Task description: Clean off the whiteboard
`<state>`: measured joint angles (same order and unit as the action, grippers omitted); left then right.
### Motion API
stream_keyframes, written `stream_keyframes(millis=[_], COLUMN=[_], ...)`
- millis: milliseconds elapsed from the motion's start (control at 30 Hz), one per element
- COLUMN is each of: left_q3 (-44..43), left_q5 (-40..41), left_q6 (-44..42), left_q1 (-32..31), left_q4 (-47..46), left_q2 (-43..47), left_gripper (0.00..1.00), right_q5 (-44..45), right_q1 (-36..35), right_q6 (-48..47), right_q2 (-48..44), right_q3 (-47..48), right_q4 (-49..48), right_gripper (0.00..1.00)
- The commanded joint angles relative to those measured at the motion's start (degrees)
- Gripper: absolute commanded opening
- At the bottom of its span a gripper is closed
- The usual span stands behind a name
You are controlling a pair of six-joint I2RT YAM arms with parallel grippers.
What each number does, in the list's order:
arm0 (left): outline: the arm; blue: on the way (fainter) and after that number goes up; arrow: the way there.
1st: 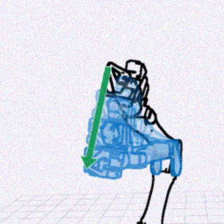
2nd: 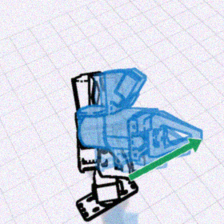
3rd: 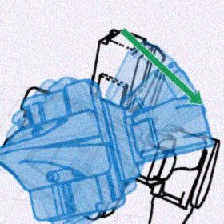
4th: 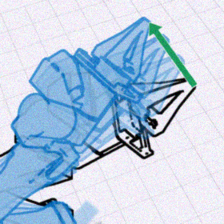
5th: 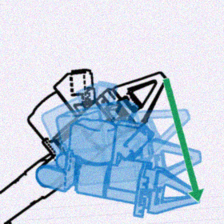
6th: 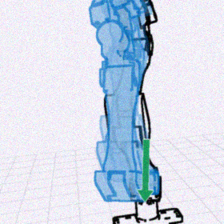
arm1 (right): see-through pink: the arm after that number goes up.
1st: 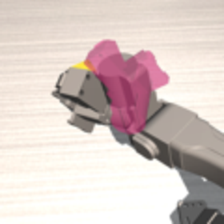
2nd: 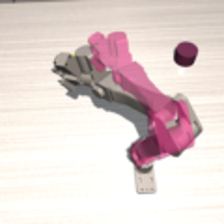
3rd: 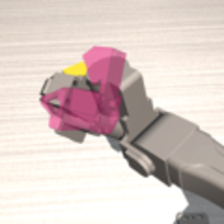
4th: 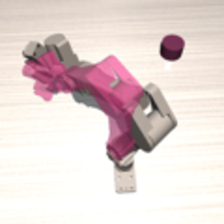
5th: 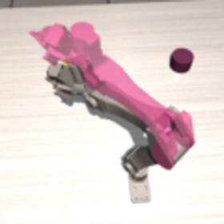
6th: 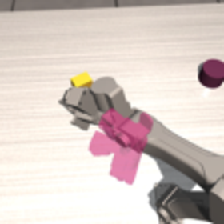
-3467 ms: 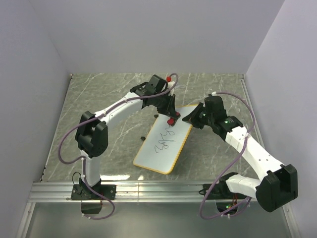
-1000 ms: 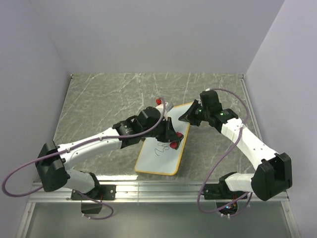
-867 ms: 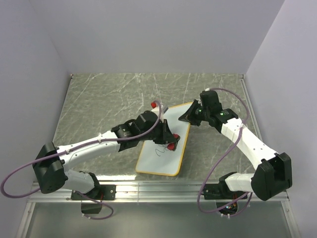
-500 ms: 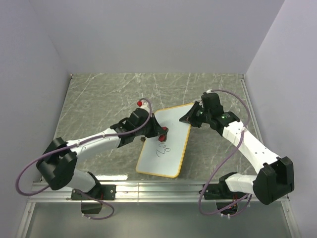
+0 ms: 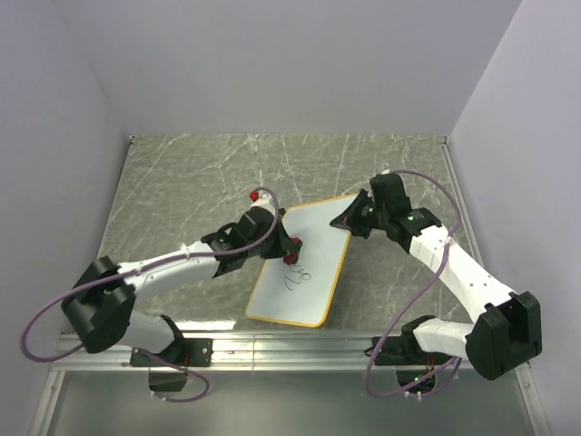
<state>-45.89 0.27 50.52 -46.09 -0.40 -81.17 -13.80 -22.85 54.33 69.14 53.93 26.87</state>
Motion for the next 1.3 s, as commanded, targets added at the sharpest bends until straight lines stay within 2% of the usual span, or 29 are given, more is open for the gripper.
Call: stream_keyframes(millis=[0,133,200,333,467,600,900,1100,1267], left_q3=[-1.2,-9.2,-9.8,-5.4,0.7,6.5,12.4,15.5,16.0], left_q5=[-7.5,-7.2,-6.8,-3.8,-0.5,-0.9,-1.2,3.5,2.7], left_q6=[-2.2,-0.3,1.3,3.9,7.8,8.6,4.1,3.6,4.6], left_q1=[-9.4,-15.9,-17.0,-17.4,-17.3,-13.2,-3.9,-2.9,-3.1], left_q4=[16.5,21.1,21.1,21.8,18.7,14.7,3.5,-3.2,-4.3], left_q2=[4.3,9.8,11.5,12.3,13.4,10.6,-0.7,-5.2,-5.1], left_gripper=[0.00,0.00,0.00,0.00,0.00,0.00,0.00,0.00,0.00], right_q5=[6.4,6.9,7.1,7.5,7.4,7.7,7.7,7.4,6.9], right_q1=[0.8,0.8,0.9,0.9,0.8,0.8,0.8,0.9,1.4], right_q6=[-1.2,-0.4,-0.3,-0.1,-0.4,-1.6,-2.3,-3.1,-3.8], right_q2=[1.1,4.0,5.4,7.2,7.9,8.1,7.1,7.3,8.1], right_q3=[1.0,2.6,3.2,3.9,4.1,4.8,4.8,5.3,6.4], right_q4=[-1.1,-1.8,-2.3,-2.5,-2.4,-1.3,-0.2,0.4,0.8], right_gripper=[0.00,0.00,0.00,0.00,0.00,0.00,0.00,0.00,0.00])
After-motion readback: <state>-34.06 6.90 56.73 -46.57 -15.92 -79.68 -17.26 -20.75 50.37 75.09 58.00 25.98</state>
